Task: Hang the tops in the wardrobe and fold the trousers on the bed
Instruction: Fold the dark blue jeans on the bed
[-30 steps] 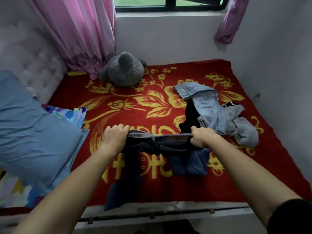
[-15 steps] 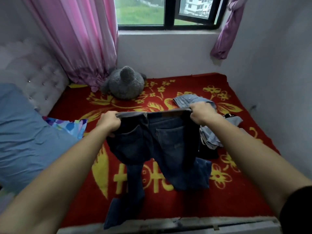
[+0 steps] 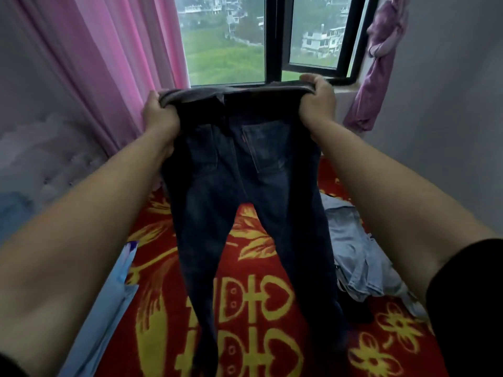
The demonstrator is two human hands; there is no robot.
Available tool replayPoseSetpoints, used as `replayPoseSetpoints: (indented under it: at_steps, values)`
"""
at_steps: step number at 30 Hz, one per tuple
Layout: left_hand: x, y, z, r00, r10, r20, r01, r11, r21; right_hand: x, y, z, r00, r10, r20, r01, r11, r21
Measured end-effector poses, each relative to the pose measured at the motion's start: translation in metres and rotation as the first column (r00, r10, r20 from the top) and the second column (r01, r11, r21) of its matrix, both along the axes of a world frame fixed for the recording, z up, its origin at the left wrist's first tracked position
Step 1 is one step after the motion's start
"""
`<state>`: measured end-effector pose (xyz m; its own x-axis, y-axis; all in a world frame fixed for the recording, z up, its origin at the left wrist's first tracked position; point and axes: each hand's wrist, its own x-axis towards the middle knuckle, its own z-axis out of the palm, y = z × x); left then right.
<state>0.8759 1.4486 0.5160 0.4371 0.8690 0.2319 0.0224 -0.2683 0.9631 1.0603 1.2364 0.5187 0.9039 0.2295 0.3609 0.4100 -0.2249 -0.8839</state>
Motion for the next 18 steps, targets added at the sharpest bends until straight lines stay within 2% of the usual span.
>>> replayPoseSetpoints:
  at_steps: [3,6,9,14,18]
  values:
    - [0.003,0.004,0.05,0.99,0.123,0.067,-0.137,0.955,0.262,-0.002,0.001,0.052,0.99,-0.015,0.141,-0.009,0.986,0.169]
    - [-0.002,-0.002,0.097,0.979,0.123,0.161,-0.172,0.925,0.338,-0.011,-0.007,0.094,0.965,-0.037,0.258,-0.031,0.966,0.256]
    - [-0.017,-0.009,0.121,0.979,0.099,0.18,-0.157,0.924,0.349,-0.026,-0.015,0.119,0.945,-0.048,0.323,-0.056,0.95,0.307]
    - [-0.051,-0.024,0.101,0.994,0.051,0.1,-0.086,0.921,0.38,-0.053,-0.031,0.106,0.941,-0.083,0.328,-0.005,0.966,0.26]
    - [-0.091,-0.031,0.035,0.993,0.065,-0.101,-0.007,0.872,0.489,-0.082,-0.053,0.041,0.959,-0.087,0.27,0.06,0.993,0.105]
